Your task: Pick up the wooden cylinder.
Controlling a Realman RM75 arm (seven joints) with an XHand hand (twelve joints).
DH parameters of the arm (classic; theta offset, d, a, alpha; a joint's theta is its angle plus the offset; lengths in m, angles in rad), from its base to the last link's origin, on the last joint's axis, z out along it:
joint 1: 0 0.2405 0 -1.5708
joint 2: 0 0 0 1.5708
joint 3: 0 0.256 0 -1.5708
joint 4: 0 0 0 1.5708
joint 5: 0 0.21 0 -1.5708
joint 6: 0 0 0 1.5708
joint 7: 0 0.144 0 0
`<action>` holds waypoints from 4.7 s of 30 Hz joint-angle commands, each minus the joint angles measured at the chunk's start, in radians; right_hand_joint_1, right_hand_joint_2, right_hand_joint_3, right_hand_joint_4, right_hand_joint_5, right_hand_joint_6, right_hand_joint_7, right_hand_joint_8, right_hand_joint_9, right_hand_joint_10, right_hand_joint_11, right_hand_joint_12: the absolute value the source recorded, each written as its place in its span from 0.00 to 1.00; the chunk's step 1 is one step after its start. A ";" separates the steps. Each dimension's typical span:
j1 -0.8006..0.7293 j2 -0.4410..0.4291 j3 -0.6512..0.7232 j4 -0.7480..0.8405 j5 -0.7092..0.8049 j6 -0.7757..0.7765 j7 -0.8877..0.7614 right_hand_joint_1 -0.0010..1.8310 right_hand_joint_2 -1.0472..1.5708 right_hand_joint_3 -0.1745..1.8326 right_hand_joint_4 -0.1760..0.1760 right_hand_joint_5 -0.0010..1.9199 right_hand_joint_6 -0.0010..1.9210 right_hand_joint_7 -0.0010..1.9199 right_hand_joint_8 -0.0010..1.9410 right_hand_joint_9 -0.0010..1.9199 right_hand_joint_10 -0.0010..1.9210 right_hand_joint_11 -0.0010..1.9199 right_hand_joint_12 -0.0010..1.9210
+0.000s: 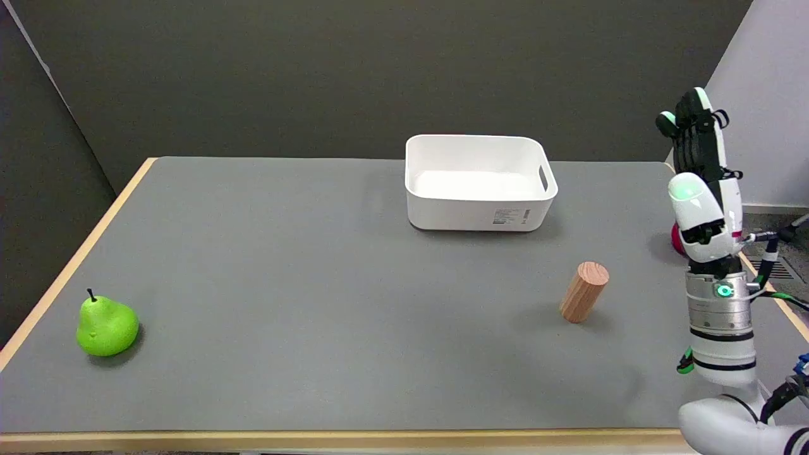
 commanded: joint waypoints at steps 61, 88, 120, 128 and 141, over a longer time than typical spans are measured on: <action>0.038 -0.118 -0.214 -0.413 -0.027 -0.138 -0.048 0.11 0.65 0.49 0.00 0.01 0.15 0.00 0.04 0.00 0.05 0.00 0.24; 0.059 -0.119 -0.220 -0.438 -0.153 -0.213 0.242 0.09 0.61 0.53 0.00 0.02 0.16 0.01 0.09 0.00 0.16 0.00 0.44; 0.089 -0.138 -0.176 -0.433 -0.182 -0.266 0.234 0.38 0.66 0.53 0.07 0.05 0.18 0.04 0.14 0.00 0.24 0.00 0.47; 0.089 -0.199 -0.137 -0.433 -0.076 -0.225 0.163 0.59 0.90 0.12 0.28 0.22 0.91 0.36 0.75 0.30 0.62 0.16 0.99; 0.089 -0.204 -0.135 -0.431 -0.051 -0.202 0.125 0.84 0.64 0.69 0.34 0.28 0.83 0.44 0.84 0.45 1.00 0.44 1.00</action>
